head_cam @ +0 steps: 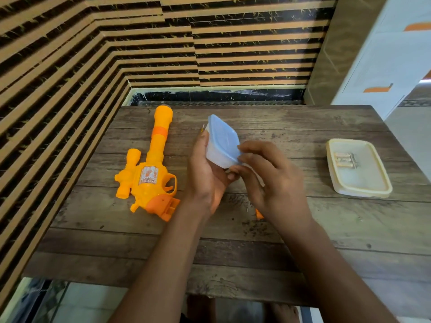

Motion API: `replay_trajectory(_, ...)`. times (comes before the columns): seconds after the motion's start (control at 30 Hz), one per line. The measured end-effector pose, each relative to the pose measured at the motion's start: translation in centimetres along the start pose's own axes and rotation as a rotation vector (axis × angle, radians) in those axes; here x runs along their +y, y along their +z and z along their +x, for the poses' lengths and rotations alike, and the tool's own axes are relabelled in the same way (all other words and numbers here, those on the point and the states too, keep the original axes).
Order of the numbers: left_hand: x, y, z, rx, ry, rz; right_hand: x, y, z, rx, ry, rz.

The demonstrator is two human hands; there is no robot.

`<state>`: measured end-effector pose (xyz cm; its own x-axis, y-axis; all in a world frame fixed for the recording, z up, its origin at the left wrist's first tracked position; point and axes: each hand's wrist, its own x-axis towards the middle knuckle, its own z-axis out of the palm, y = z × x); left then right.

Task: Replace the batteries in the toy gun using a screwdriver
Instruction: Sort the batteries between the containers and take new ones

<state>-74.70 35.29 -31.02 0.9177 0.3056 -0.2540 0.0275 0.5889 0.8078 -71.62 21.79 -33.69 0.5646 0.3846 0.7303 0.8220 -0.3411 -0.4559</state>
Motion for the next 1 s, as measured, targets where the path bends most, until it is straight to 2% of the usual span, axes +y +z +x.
replay_trajectory(0.23,0.0,-0.2,0.5,0.062,0.038,0.204,-0.2,0.3,-0.4,-0.030,-0.032,-0.029)
replay_trajectory(0.53,0.6,-0.1,0.3,0.064,-0.019,0.137,-1.5,1.0,0.2,0.037,-0.107,-0.170)
replay_trajectory(0.7,0.5,0.3,-0.1,0.085,-0.021,0.167,-2.4,0.7,-0.9,0.056,0.010,-0.140)
replay_trajectory(0.83,0.9,0.1,0.1,0.084,-0.047,0.111,-2.5,0.0,0.2,0.087,0.012,-0.106)
replay_trajectory(1.0,0.9,-0.6,0.5,0.107,-0.036,0.146,-0.9,-0.9,1.2,0.227,0.134,-0.200)
